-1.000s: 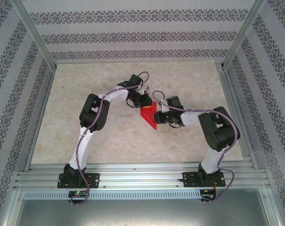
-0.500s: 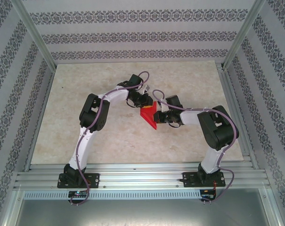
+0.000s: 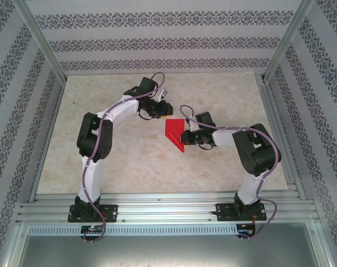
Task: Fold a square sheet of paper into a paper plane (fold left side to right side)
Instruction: Third fold the triangle at the center of the table.
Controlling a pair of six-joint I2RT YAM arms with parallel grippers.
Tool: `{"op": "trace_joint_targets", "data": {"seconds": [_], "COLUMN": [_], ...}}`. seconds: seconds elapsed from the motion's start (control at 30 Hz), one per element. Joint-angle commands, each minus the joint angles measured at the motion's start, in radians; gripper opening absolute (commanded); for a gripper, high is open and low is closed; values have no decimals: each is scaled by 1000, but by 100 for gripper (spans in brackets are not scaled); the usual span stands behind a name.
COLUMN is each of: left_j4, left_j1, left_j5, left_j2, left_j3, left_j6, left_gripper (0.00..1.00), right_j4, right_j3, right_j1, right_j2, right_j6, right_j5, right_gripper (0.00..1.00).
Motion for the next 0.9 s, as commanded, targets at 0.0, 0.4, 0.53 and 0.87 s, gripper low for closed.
{"op": "trace_joint_targets", "data": {"seconds": [0.0,0.4,0.53,0.87], "left_j4": [59,106,91,88], "left_j1": [-42,-99,-99,-99], "left_j5": [43,19,-11,-72], "left_j2": [4,60,61,63], "left_j3": [-64,-129,-151,-226], "left_j6": [-29,-87,-79,-63], "left_gripper": [27,24,23,23], "right_j4": [-83,-96,-100,-110], "right_j3": [-9,-1,0,6], "right_j1": [19,22,24,22], "right_j2": [57,62,62,60], "right_j6": [-20,-30,-31,-37], "right_j5": [44,43,48,51], "right_gripper": [0,0,1,3]}}
